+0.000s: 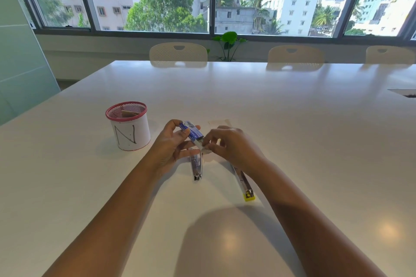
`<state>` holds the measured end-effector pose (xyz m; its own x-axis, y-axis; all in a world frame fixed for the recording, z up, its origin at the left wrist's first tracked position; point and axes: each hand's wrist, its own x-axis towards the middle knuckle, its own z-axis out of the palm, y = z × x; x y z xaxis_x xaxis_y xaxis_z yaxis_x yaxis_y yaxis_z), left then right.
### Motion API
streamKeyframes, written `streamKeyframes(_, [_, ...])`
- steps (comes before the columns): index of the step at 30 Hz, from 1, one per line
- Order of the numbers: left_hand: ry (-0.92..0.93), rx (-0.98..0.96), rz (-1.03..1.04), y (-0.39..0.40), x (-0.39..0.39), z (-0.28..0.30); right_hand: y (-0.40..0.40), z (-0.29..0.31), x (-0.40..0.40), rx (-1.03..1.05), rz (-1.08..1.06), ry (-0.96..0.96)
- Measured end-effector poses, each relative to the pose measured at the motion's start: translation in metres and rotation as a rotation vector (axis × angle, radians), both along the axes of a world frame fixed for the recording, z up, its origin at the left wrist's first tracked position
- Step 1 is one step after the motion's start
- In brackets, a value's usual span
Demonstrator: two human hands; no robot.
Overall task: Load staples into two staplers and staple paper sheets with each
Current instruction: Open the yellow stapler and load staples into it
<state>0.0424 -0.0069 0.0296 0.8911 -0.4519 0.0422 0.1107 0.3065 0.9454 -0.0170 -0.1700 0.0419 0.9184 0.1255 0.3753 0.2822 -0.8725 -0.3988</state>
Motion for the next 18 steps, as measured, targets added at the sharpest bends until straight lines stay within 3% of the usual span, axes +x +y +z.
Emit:
streamKeyframes(2, [0.024,-0.042,0.005,0.001,0.0012,0.0002,0.0,-0.0011,0.0022,0.072,-0.006,-0.025])
streamKeyframes(6, [0.08,-0.14,0.012,0.002,0.0025,0.0017,0.0007,0.002,0.0056,0.414,-0.027,0.032])
streamKeyframes(11, [0.077,-0.142,0.015,0.0003,0.0007,0.0007,0.0033,-0.0034,0.0054,0.274,-0.052,0.017])
streamKeyframes(15, [0.022,-0.121,0.016,-0.0006,0.0013,0.0006,0.0028,-0.005,0.0058,0.326,-0.13,-0.004])
streamKeyframes(18, [-0.054,-0.041,-0.006,-0.0017,0.0004,-0.0005,0.0043,-0.0055,0.0046,0.247,-0.172,-0.023])
